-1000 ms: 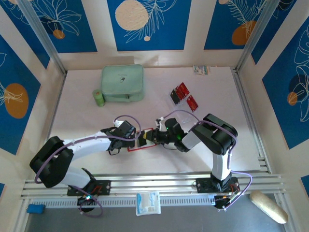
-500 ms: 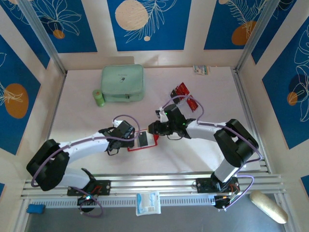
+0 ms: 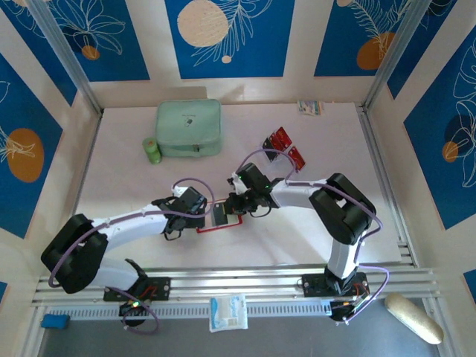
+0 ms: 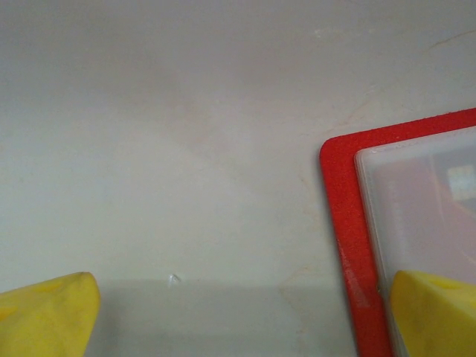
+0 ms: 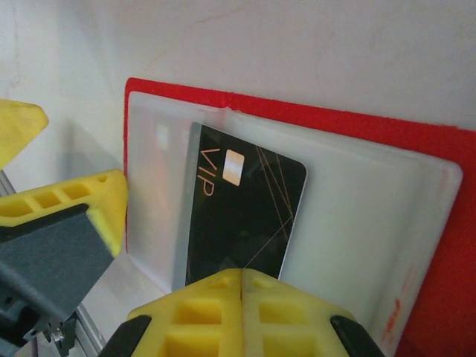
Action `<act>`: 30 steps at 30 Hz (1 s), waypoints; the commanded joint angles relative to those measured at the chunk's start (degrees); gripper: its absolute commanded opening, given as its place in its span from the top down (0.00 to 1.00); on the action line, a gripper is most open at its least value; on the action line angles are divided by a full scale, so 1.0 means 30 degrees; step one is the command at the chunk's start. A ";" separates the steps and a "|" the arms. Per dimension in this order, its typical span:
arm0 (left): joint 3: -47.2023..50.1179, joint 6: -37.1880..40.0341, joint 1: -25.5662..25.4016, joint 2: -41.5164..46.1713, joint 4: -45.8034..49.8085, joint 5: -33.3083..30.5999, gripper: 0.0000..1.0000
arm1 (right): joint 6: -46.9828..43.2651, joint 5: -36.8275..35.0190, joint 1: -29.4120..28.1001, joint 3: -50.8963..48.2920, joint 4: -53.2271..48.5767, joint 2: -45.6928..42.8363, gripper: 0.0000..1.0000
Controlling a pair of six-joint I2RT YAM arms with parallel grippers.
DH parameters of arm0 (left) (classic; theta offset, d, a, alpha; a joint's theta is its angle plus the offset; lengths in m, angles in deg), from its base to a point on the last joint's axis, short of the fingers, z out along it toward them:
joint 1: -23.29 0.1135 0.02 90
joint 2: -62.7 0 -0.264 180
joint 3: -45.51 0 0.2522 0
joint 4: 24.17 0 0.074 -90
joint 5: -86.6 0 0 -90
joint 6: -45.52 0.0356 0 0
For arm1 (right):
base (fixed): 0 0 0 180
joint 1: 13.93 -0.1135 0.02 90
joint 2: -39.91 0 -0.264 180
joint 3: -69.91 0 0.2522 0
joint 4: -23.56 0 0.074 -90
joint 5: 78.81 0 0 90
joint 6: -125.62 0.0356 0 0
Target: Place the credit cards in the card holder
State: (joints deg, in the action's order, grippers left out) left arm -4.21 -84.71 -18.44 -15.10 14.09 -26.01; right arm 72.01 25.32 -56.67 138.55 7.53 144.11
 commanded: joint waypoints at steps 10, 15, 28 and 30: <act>0.0125 -0.0214 0.0199 0.0028 0.0260 -0.0315 0.00 | -0.0273 0.0093 -0.1474 0.2350 -0.1338 0.2484 0.99; -0.0308 -0.0141 0.0230 0.0711 0.0667 -0.0315 0.00 | 0.0048 0.0300 -0.1808 0.3069 -0.1350 0.2649 0.99; 0.0399 -0.0997 0.0998 0.1307 0.1332 -0.0300 0.00 | -0.1167 -0.1269 -0.1099 0.3387 -0.3569 0.0568 1.00; 0.0502 -0.1005 0.1087 0.1043 0.1329 -0.0285 0.00 | -0.1331 -0.1500 -0.0995 0.3549 -0.3969 0.0710 1.00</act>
State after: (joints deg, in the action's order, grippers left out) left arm -3.69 -86.50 -16.04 -11.27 16.12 -26.01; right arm 70.06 22.48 -60.10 147.79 -0.23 147.19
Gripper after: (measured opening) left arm 0.997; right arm 0.061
